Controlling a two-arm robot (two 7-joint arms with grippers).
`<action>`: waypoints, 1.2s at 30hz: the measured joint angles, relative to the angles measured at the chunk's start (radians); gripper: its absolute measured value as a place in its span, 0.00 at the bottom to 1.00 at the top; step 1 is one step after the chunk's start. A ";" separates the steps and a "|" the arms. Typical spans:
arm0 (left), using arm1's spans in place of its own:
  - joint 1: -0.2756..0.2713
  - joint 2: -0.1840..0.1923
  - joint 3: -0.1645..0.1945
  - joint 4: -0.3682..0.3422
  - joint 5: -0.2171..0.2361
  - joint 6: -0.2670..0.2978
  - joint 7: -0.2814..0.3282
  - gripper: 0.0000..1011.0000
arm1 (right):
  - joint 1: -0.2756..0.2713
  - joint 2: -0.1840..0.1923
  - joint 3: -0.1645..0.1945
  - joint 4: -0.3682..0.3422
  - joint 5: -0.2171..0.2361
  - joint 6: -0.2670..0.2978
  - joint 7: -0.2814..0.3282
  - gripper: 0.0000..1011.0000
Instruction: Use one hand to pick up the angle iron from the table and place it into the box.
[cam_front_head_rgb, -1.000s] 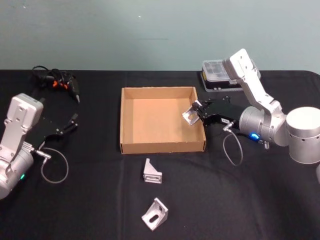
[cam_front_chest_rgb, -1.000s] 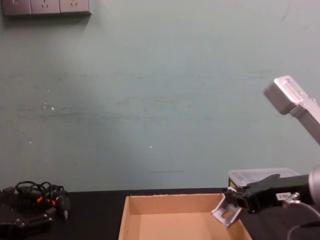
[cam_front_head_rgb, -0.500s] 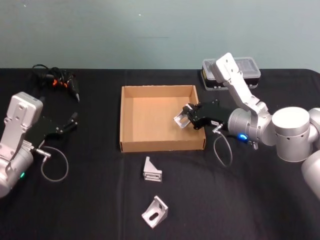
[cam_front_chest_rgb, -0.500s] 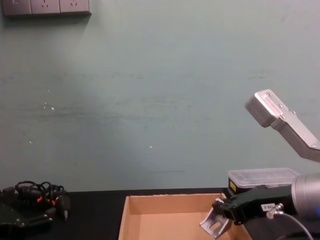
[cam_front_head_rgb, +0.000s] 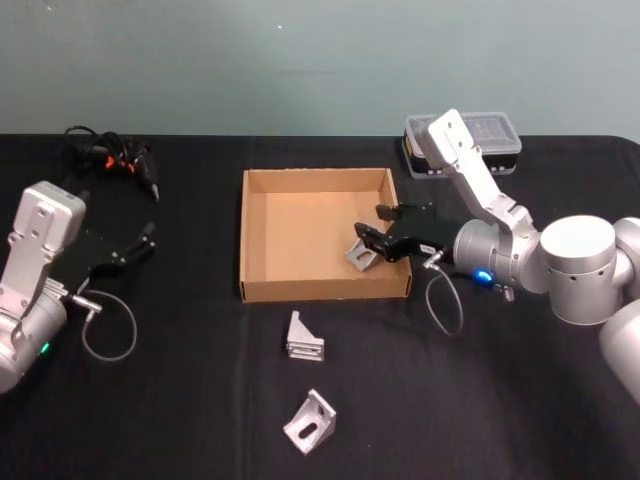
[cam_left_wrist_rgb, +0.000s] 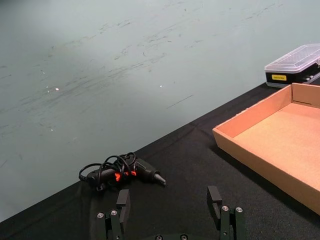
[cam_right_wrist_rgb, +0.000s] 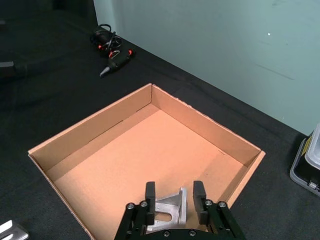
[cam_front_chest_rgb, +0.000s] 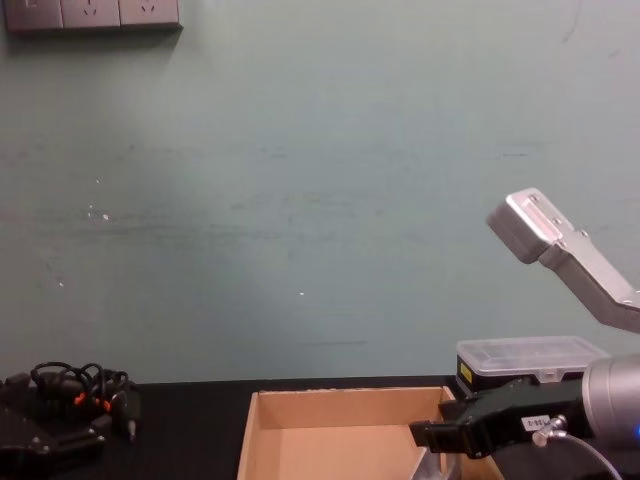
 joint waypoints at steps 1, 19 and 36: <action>0.000 0.000 0.000 0.000 0.000 0.000 0.000 1.00 | -0.004 0.001 0.004 -0.006 0.000 -0.002 0.000 0.46; 0.000 0.000 0.000 0.000 0.000 0.000 0.000 1.00 | -0.149 0.108 0.067 -0.310 0.028 0.027 -0.017 0.97; 0.000 0.000 0.000 0.000 0.000 0.000 0.000 1.00 | -0.361 0.224 0.037 -0.624 0.097 0.128 0.006 0.99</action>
